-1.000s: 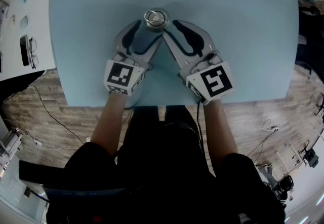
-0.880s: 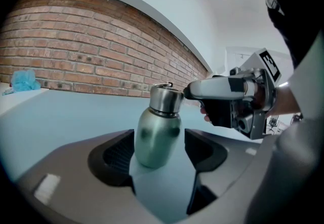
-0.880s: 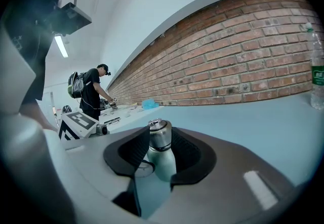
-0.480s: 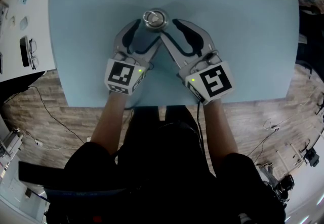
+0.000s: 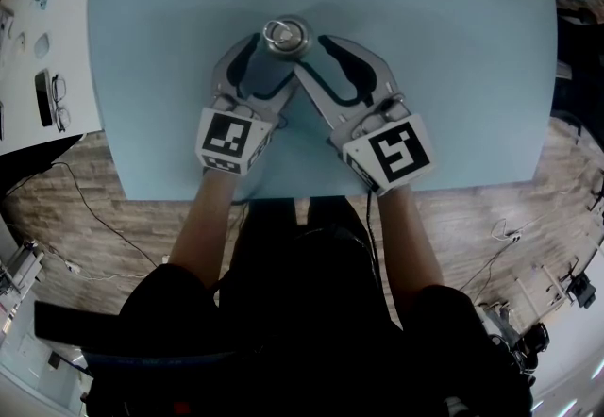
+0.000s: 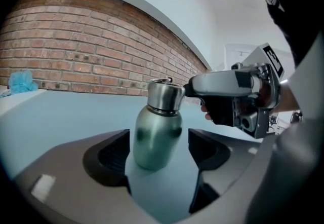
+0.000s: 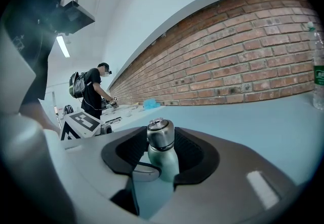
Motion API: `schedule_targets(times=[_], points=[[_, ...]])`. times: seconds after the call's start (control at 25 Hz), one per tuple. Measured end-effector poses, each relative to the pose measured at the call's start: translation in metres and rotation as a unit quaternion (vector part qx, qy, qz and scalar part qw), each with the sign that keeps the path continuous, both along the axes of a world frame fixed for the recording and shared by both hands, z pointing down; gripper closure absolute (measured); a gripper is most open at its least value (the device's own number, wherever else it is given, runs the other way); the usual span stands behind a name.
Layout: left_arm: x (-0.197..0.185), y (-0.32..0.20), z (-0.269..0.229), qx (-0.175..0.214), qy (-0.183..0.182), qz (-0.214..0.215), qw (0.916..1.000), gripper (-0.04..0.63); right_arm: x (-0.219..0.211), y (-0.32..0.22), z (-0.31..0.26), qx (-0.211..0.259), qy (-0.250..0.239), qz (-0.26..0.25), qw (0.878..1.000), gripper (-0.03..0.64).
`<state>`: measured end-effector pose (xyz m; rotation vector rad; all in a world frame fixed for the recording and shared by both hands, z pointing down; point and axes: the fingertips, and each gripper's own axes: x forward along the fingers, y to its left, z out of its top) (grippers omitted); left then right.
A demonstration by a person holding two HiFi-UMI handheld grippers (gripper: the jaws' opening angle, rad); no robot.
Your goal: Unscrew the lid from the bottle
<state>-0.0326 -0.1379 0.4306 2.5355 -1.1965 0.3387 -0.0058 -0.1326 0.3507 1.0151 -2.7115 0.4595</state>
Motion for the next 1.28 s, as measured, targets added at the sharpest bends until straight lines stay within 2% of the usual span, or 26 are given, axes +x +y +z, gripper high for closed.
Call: schedule_targets(times=[1.28], points=[[0.010,-0.011,-0.003,0.007,0.002,0.002,1.0000,0.202,-0.008,-0.003,-0.005,0.009,-0.010,-0.006,1.000,0.429]])
